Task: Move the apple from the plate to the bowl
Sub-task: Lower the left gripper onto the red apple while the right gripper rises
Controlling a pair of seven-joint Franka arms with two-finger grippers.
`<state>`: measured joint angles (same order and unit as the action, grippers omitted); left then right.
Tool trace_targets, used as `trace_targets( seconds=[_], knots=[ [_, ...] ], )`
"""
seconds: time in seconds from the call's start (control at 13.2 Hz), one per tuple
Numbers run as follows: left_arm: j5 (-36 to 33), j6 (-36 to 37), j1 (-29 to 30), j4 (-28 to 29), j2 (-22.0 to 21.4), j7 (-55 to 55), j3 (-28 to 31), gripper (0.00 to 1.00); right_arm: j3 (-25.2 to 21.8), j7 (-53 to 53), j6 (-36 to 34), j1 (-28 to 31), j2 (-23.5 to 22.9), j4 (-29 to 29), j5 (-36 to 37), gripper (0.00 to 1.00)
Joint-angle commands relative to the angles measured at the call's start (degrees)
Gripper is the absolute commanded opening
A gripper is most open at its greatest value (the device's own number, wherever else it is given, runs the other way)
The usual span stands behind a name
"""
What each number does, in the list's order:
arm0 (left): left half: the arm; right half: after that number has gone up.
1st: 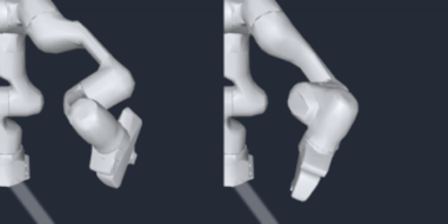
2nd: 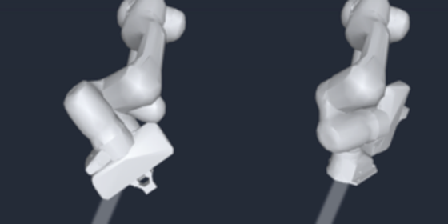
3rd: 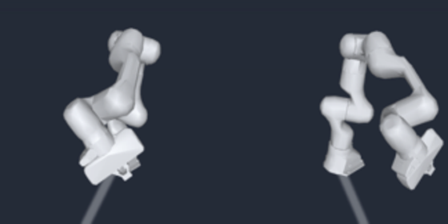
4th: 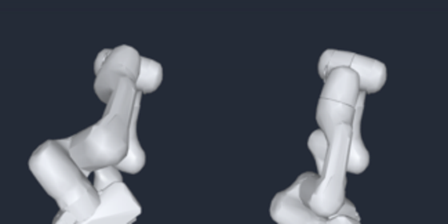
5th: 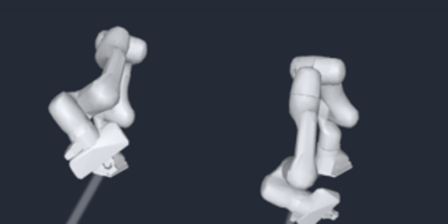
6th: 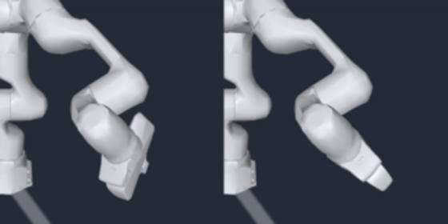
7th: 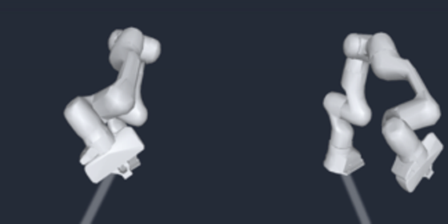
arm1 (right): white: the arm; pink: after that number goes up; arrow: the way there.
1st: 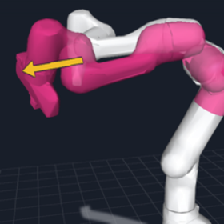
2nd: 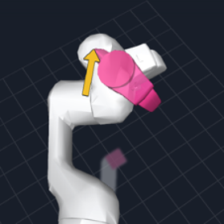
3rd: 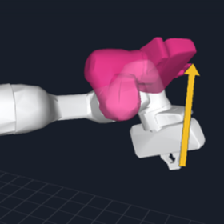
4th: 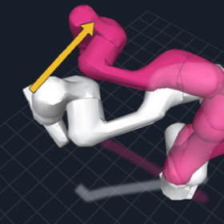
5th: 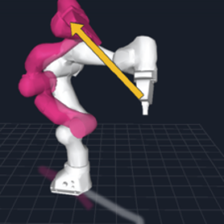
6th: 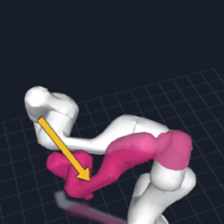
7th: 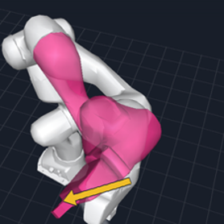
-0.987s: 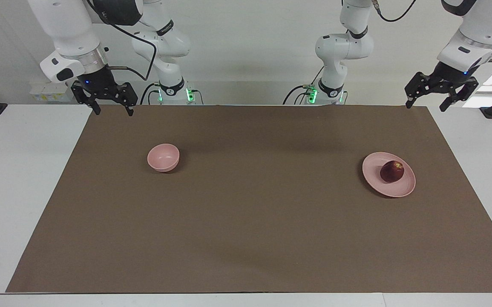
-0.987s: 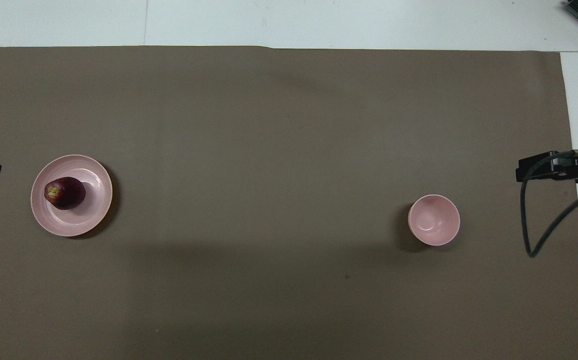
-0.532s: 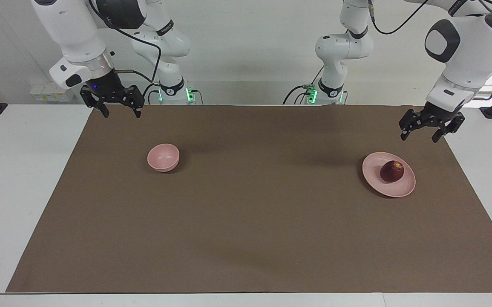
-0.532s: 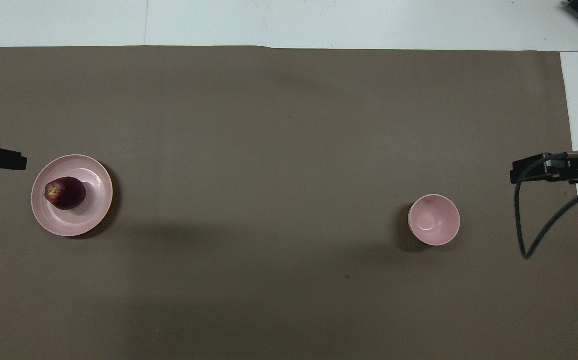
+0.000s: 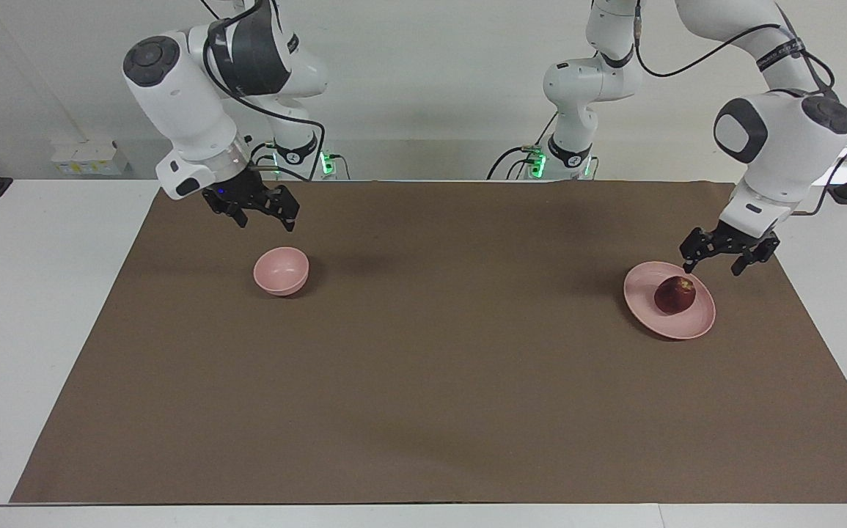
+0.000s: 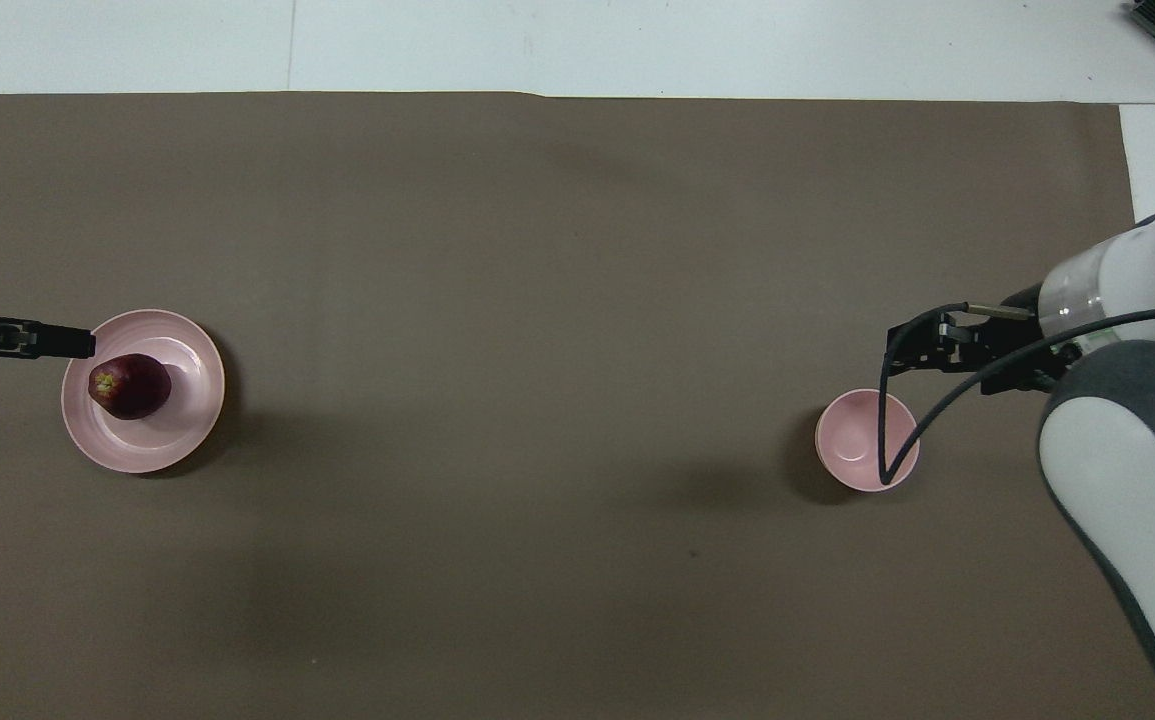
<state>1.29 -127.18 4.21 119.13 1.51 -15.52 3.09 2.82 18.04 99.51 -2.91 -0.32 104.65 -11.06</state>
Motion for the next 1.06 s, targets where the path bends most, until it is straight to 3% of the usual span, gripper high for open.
trace_targets(
  seconds=[0.0,0.38,0.46,0.61,0.68,0.76,0.99],
  knots=[
    [1.0,-9.4,0.6,5.4,2.1,-1.0,-0.3,1.00,0.1,4.1,3.4,0.1,-2.3,1.3,-6.7,1.00],
    [1.3,-15.3,1.7,9.2,4.5,-1.0,-0.3,1.00,0.1,12.2,5.2,-1.4,-4.3,1.8,-13.5,1.00],
    [1.3,-15.3,1.6,9.2,4.5,-1.0,-0.4,0.91,0.1,14.3,5.4,-1.8,-4.3,1.9,-14.2,1.00],
    [1.3,-15.2,1.1,9.1,4.5,-1.0,-0.4,0.50,0.1,18.3,6.3,-3.3,-5.0,1.9,-16.2,1.00],
    [1.3,-15.4,0.9,8.8,4.6,-1.1,-0.3,0.11,0.1,19.4,6.8,-3.6,-5.1,2.0,-16.5,1.00],
    [1.3,-15.3,0.9,8.5,4.7,-1.1,-0.4,0.01,0.1,20.5,7.0,-4.5,-5.2,1.9,-16.6,1.00],
    [1.3,-15.5,0.7,6.9,4.2,-1.0,-0.5,0.00,0.1,23.5,7.9,-5.5,-5.7,1.9,-19.7,1.00]
  ],
)
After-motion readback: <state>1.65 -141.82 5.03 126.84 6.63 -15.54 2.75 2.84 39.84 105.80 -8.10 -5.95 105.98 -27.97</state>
